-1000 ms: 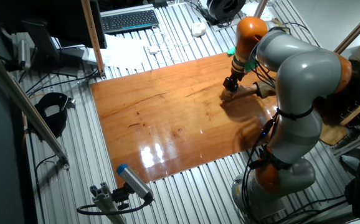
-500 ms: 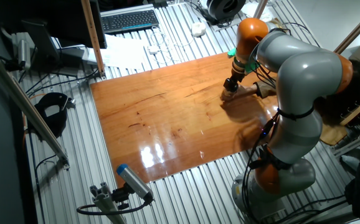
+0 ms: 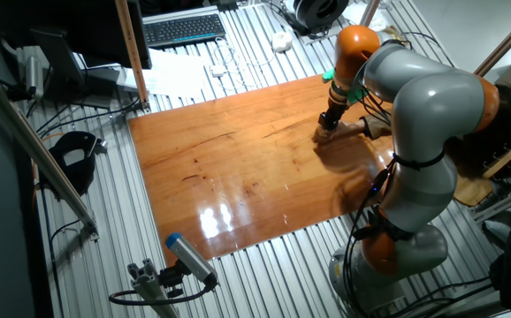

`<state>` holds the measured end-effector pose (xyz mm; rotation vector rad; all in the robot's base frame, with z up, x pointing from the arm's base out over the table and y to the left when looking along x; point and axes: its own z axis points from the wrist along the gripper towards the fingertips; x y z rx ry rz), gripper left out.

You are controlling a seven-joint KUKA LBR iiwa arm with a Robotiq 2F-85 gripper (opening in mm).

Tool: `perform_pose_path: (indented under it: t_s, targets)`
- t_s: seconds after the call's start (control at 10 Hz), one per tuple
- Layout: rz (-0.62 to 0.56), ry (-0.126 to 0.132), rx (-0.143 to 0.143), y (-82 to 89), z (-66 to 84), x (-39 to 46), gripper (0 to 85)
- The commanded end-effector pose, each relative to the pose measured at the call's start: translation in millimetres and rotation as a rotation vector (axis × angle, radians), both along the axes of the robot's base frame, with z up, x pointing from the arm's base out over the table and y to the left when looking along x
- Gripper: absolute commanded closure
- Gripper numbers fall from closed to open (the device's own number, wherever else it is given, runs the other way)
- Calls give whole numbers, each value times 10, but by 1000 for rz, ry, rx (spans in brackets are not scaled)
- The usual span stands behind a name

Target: Screw the lid onto the jar

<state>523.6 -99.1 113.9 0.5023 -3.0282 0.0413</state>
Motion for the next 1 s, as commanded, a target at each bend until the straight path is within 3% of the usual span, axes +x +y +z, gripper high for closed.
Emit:
perform_pose_path:
  t_s: [0.0,0.2,0.3,0.9]
  targets:
    - [2,2,0,2,-2,0,170]
    - [1,14,-2,9,-5,-4,170]
    - [3,16,-2,9,-5,-4,340]
    - [-48,9,-10,11,-5,-1,340]
